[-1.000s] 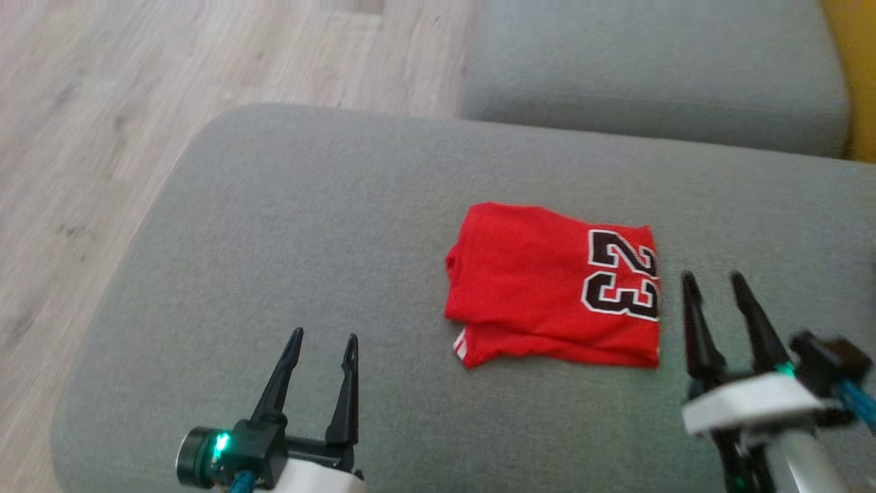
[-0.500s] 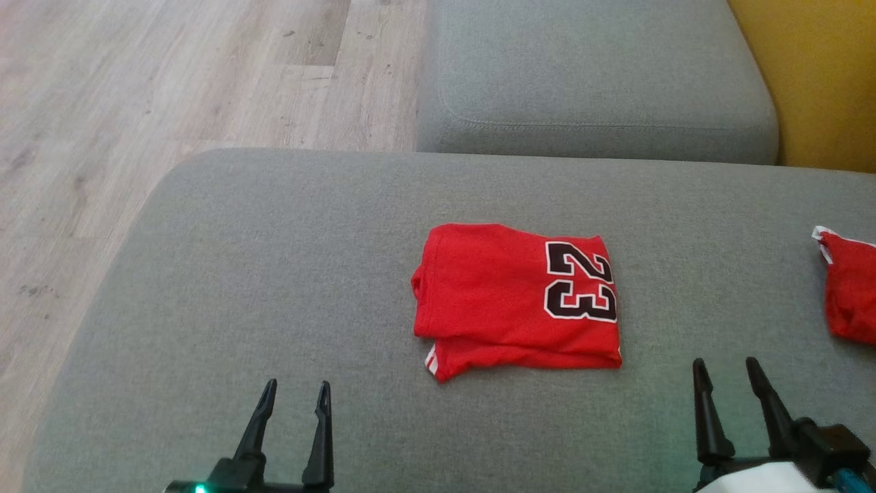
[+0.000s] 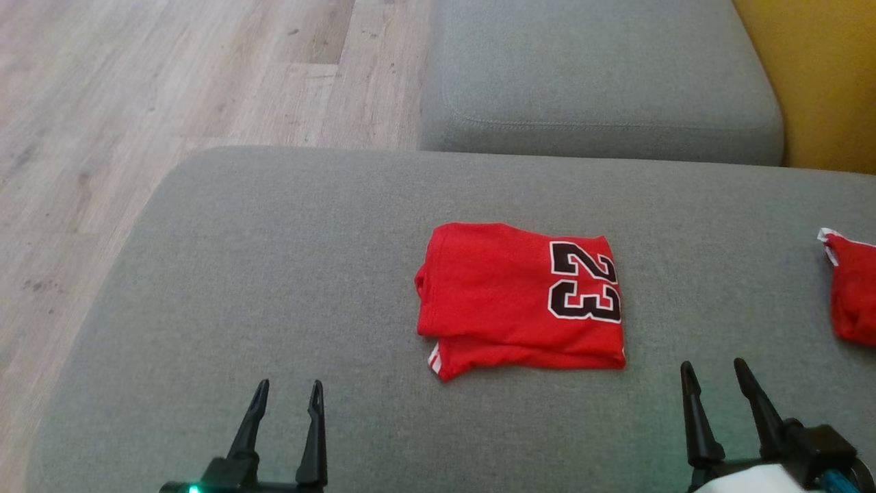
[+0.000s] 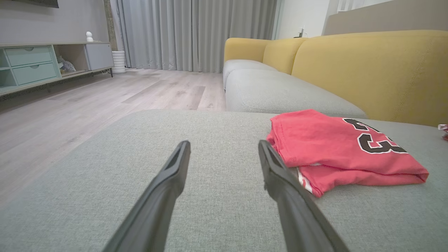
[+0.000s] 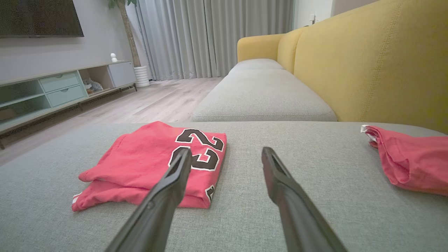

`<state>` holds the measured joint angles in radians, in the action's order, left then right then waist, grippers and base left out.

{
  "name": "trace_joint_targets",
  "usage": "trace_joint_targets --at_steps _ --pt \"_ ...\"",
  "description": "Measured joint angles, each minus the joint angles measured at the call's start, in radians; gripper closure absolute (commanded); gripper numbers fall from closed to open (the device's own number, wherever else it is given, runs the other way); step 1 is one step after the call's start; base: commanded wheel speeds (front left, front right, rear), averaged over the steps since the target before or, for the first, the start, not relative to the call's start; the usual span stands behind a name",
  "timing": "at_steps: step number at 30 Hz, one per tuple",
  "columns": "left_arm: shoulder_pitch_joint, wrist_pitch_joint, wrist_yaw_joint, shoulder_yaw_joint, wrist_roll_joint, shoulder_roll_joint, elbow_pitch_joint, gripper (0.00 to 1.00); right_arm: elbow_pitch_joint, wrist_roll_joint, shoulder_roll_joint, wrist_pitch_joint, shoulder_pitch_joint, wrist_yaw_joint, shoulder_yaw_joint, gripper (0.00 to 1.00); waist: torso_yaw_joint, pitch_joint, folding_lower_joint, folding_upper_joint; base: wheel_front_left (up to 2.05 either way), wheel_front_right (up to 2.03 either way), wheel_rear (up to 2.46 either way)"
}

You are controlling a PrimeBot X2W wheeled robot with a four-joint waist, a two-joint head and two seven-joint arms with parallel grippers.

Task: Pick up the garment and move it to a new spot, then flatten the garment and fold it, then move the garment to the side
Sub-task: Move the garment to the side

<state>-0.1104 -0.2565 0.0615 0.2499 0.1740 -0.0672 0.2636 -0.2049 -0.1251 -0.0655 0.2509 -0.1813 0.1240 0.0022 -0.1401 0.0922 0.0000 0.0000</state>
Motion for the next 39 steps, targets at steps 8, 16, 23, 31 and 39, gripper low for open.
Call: trace_joint_targets --at_steps 8,16,23,31,39 --pt "0.001 0.0 0.0 -0.016 -0.001 0.004 -0.014 0.0 -0.042 -0.039 0.004 0.0 0.004 0.0 0.007 0.0 -0.008 -0.045 0.0 0.0 0.0 0.0 0.0" --pt "0.02 0.0 0.001 -0.001 -0.008 0.009 -0.026 0.0 -0.254 -0.088 0.004 0.0 0.225 0.0 -0.021 0.0 -0.024 -0.13 0.0002 0.0 0.0 0.0 0.0" --pt "0.098 0.0 0.019 0.046 0.013 0.012 -0.034 0.0 -0.519 -0.14 0.002 -0.063 0.529 0.0 -0.038 0.0 -0.05 -0.201 0.0004 0.0 0.0 0.0 0.0" --pt "0.117 0.0 0.044 0.073 0.038 0.012 -0.029 0.0 -0.763 -0.189 -0.001 -0.122 0.647 0.0 -0.031 0.95 -0.088 -0.235 0.0001 0.0 0.0 0.0 0.0" --pt "0.12 0.0 0.053 0.063 0.038 0.013 -0.03 0.0 -0.813 -0.205 -0.012 -0.048 0.67 0.0 0.033 1.0 -0.045 -0.229 0.0001 0.0 0.0 0.0 0.0"
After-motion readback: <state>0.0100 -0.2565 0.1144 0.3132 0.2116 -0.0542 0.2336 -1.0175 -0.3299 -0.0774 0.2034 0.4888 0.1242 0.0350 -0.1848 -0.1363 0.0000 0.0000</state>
